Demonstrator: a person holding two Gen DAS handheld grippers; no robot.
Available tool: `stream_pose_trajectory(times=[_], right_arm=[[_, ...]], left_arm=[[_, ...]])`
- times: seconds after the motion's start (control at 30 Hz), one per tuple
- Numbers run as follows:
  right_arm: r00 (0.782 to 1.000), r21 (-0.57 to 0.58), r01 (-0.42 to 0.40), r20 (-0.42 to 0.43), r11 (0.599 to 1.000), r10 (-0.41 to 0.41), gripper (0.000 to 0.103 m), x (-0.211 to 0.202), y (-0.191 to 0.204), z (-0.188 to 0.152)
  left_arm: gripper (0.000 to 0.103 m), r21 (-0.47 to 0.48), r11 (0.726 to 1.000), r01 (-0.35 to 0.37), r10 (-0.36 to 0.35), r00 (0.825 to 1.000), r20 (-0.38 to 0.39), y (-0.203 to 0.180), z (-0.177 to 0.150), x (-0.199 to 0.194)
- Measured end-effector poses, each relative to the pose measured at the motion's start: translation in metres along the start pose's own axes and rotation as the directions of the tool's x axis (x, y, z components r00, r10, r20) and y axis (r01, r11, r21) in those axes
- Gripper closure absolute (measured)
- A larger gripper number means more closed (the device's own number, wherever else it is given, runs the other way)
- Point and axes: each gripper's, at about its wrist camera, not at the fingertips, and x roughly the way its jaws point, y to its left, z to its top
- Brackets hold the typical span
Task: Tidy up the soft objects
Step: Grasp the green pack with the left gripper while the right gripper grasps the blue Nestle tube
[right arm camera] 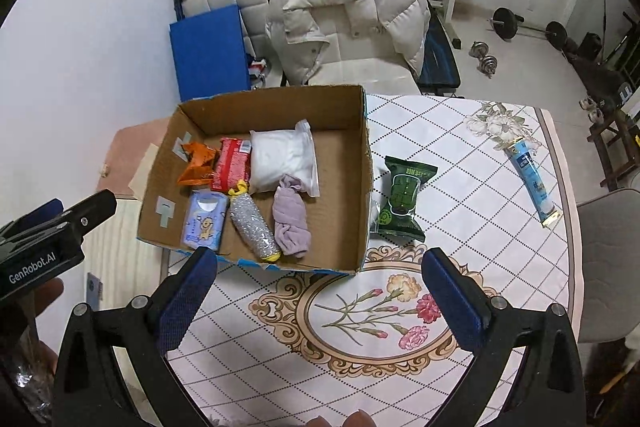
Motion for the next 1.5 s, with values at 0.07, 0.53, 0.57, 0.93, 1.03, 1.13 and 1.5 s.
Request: stream_pose_trajectory(times=[0.07,0.53,0.57,0.93,1.03,1.13,1.5], right_arm=[[1.0,0.002,-0.011,0.002,1.0,0.011,0.0,-0.003,-0.002,-0.001],[0.998,0.189,0.057,-0.025,0.98,-0.054,0.0,-0.009,-0.164,0.011],[0.997,0.202,0.074,-0.031,0.977,-0.069,0.0,-0.007,-0.179,0.013],[0.964,0.275,0.189,-0.236,0.943,-0.125,0.0,0.075,-0.371,0.035],[0.955,0.255,0.188,-0.274,0.948,-0.116,0.0,0.1,-0.392,0.042],[0.945,0.227,0.175,-0.313,0.958,-0.098,0.0,0.129,-0.405,0.052],[0.893,0.205,0.129,-0.449,0.97,-0.024,0.012,0.243,-0.431,0.085]], left_arm=[[0.0,0.005,1.0,0.002,-0.002,1.0,0.0,-0.005,-0.003,-0.006],[0.0,0.294,0.952,0.081,-0.035,0.987,-0.157,-0.19,0.023,0.044],[0.0,0.334,0.938,0.097,-0.032,0.98,-0.195,-0.213,0.025,0.058],[0.002,0.558,0.823,0.103,0.241,0.826,-0.509,-0.363,0.027,0.251],[0.002,0.599,0.797,0.076,0.309,0.8,-0.514,-0.375,0.023,0.277],[0.002,0.625,0.778,0.066,0.351,0.779,-0.52,-0.383,0.016,0.293],[0.05,0.478,0.874,0.087,0.27,0.732,-0.625,-0.382,-0.008,0.313]])
